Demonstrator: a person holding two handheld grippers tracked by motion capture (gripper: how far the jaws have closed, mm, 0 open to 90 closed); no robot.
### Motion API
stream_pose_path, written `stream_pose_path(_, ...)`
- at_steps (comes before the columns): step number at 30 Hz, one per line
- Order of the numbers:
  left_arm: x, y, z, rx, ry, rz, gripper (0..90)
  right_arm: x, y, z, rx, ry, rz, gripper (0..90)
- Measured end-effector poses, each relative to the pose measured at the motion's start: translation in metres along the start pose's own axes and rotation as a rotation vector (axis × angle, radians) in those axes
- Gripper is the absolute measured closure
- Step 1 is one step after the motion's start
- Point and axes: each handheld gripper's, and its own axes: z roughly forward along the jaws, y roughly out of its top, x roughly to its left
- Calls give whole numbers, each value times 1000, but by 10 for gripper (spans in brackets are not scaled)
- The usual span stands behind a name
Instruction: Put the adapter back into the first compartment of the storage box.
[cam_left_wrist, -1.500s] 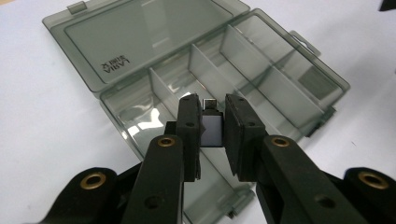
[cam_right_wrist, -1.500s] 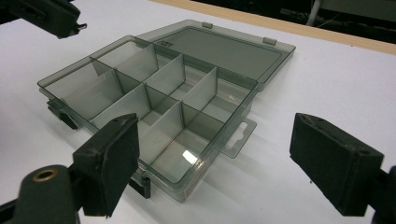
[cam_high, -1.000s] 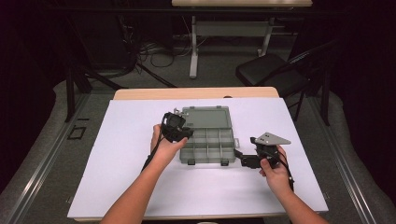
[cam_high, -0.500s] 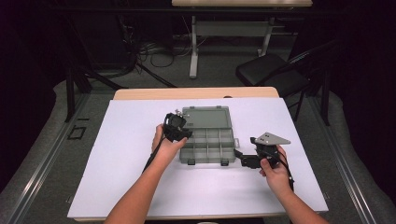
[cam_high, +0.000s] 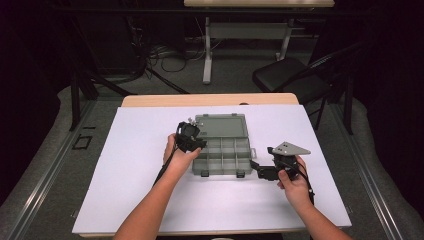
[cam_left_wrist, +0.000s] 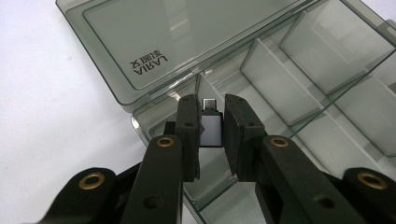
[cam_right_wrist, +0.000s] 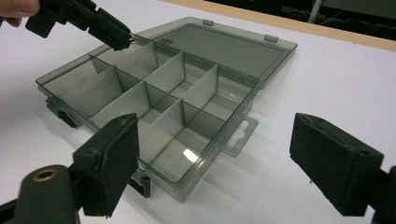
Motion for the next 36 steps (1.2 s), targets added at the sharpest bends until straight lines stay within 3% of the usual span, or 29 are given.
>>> stream_pose_path(10, 2, -1, 0, -3, 14, 4, 753, 0, 0, 0, -2, 1, 1, 158)
stream_pose_path(12, 3, -1, -1, -22, -2, -7, 645, 0, 0, 0, -1, 1, 0, 158)
stream_pose_path(14, 3, -1, -2, -32, -5, -11, 601, 0, 0, 0, 0, 1, 0, 158)
stream_pose_path(19, 1, -3, -12, -61, 36, 5, 418, 0, 0, -1, -4, -5, 3, 158)
stream_pose_path(24, 6, -8, -23, -93, -37, -20, 400, 0, 1, -1, 1, -13, 1, 158)
stream_pose_path(27, 7, -12, -27, -116, -24, -5, 400, -1, 2, -2, -1, -24, -4, 158)
stream_pose_path(32, 6, -20, -30, -86, -65, 15, 375, -5, 8, -3, 3, -45, 0, 158)
stream_pose_path(36, 6, -24, -27, -55, -54, 34, 301, -5, 12, -3, 4, -65, -4, 158)
